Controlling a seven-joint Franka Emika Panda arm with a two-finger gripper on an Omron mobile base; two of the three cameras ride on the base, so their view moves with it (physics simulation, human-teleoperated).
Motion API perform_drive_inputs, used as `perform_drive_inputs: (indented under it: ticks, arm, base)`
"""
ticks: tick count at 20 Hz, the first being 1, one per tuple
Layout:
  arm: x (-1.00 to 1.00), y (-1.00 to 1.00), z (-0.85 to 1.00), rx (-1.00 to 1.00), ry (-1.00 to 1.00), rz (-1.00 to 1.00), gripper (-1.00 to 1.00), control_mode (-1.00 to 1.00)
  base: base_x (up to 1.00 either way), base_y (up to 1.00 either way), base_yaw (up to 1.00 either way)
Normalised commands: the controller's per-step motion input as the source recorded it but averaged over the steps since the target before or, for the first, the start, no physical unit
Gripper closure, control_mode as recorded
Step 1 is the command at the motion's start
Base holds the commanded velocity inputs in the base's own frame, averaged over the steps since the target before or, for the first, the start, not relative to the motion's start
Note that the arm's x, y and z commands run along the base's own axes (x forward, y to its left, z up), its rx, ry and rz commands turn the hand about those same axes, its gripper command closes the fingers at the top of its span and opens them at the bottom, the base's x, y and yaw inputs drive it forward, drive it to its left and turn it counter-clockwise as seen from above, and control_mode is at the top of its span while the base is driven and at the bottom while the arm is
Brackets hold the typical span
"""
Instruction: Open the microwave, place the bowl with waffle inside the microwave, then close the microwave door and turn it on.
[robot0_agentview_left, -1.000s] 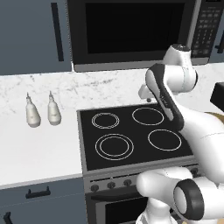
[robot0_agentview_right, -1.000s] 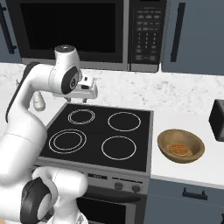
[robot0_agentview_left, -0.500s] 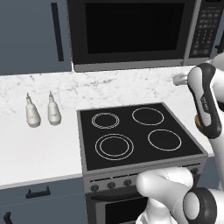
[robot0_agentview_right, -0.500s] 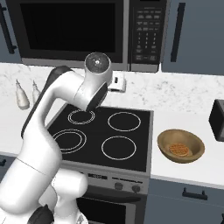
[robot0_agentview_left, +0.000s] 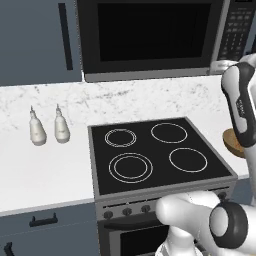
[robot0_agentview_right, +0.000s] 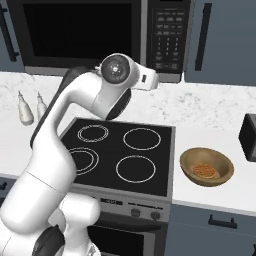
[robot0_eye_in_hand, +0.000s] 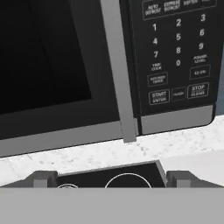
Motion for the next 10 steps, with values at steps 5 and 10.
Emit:
perform_drive_inputs:
  ticks: [5, 10]
  arm:
    - [0.33, -0.15, 0.47, 0.00, 0.04, -0.07, -1.00, -1.00]
    - [0.30, -0.05, 0.28, 0.00, 0.00, -0.03, -1.00, -1.00]
  base:
    - [0.00, 0.00, 0.00]
    - [0.00, 0.00, 0.00]
